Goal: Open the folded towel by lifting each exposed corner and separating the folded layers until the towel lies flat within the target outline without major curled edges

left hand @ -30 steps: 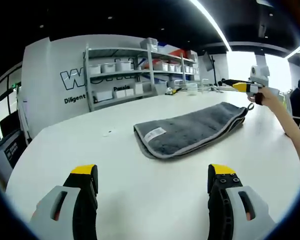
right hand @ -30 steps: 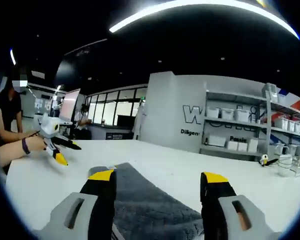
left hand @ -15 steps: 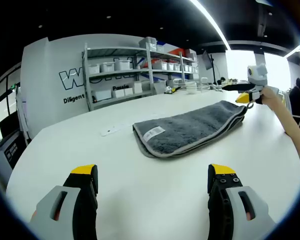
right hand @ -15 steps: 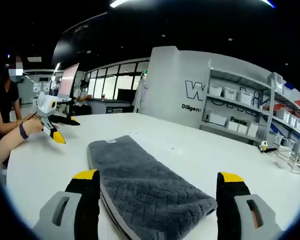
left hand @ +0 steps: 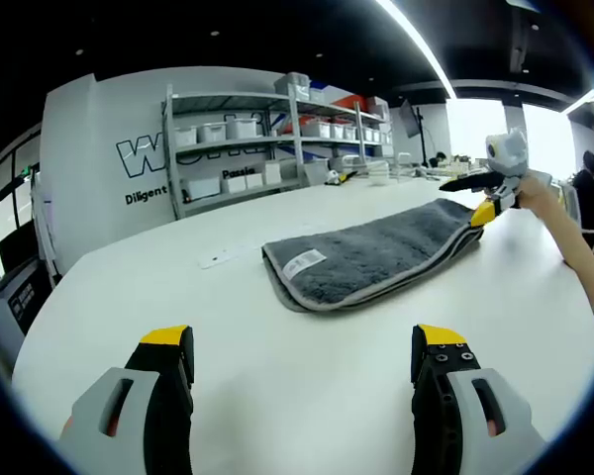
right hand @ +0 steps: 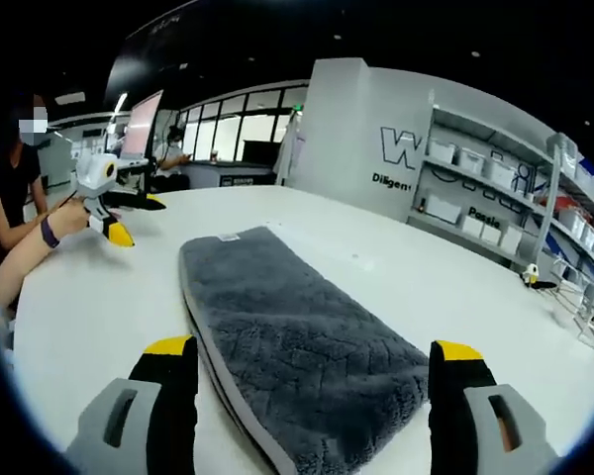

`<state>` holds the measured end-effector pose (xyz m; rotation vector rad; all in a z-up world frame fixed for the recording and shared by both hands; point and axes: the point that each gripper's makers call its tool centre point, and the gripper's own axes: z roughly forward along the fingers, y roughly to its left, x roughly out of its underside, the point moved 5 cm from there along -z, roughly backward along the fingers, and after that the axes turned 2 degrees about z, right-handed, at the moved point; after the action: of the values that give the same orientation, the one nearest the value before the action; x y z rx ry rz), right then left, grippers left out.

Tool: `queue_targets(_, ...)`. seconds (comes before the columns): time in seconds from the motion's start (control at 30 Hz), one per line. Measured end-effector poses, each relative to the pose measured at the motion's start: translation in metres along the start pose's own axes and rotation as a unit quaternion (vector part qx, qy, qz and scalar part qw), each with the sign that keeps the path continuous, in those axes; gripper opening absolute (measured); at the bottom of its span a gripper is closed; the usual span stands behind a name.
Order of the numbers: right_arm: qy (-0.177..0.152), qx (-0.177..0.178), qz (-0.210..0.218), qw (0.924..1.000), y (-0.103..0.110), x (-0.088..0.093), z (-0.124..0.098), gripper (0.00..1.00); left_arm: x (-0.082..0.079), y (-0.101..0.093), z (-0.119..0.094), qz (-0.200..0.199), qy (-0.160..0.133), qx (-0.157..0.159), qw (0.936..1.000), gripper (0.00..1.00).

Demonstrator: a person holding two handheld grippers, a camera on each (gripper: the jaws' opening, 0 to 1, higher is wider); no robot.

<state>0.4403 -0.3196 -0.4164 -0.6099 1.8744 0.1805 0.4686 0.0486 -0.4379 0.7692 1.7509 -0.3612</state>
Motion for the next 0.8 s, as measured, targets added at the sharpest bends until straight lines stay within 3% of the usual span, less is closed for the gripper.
queue_targets(0.23, -0.005, -0.002, -0.01, 0.9999, 0.0, -0.001, -0.001, 0.99, 0.0, 0.0, 0.0, 0.0, 0.0, 0.0, 1.0, 0.9)
queue_targets(0.53, 0.031, -0.003, -0.048, 0.9983, 0.002, 0.008, 0.003, 0.98, 0.0, -0.001, 0.0, 0.001, 0.0, 0.001, 1.0, 0.9)
queue_targets(0.8, 0.069, -0.014, -0.024, 0.9972, 0.0, 0.022, 0.003, 0.96, 0.0, 0.0, 0.0, 0.002, 0.002, 0.0, 1.0, 0.9)
